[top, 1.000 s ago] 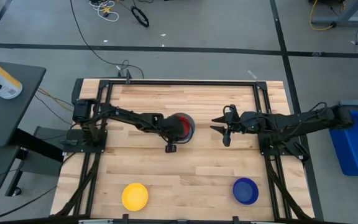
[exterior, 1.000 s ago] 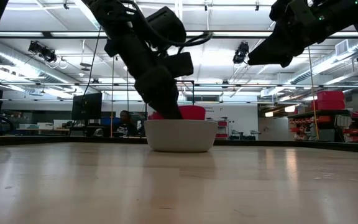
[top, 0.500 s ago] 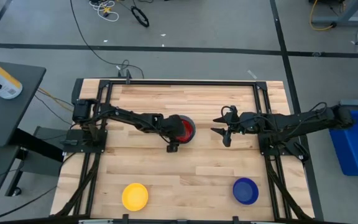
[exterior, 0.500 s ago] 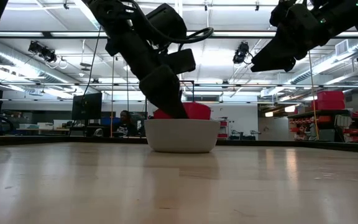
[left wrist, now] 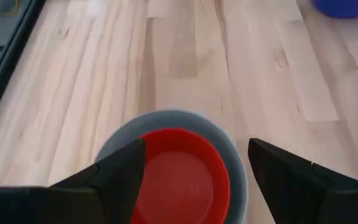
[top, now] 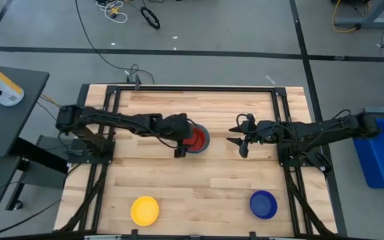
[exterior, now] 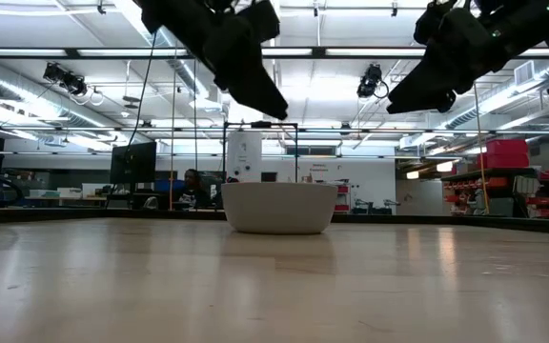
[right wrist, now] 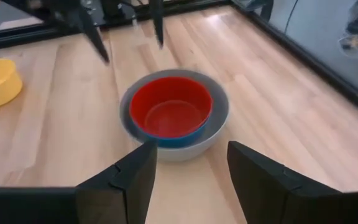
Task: Nest bowls inside each other
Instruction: Stack the blue bowl on the red bowl
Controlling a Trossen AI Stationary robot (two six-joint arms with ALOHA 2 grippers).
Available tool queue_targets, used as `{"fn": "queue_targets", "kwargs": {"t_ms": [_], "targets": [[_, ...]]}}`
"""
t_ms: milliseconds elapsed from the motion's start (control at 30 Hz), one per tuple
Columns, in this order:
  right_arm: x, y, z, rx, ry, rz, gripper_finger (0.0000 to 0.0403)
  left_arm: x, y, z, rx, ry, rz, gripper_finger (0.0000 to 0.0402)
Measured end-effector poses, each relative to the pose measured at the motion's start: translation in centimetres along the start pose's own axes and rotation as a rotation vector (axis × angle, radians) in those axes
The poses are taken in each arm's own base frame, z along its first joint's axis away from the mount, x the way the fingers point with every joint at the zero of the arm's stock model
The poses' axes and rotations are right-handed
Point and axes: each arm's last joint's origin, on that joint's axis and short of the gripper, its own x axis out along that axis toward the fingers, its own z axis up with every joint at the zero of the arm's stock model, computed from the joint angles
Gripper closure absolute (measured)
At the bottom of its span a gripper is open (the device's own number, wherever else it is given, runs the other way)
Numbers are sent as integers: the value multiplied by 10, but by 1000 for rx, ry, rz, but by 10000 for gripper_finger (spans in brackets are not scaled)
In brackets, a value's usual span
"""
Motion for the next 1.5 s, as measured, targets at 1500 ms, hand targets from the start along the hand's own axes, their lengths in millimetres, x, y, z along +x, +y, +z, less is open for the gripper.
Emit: {"fn": "queue_targets", "kwargs": {"t_ms": [1500], "targets": [[-80,120,-90,438,948,90,202,-48,-4,-12,-29,-154,71,109]]}}
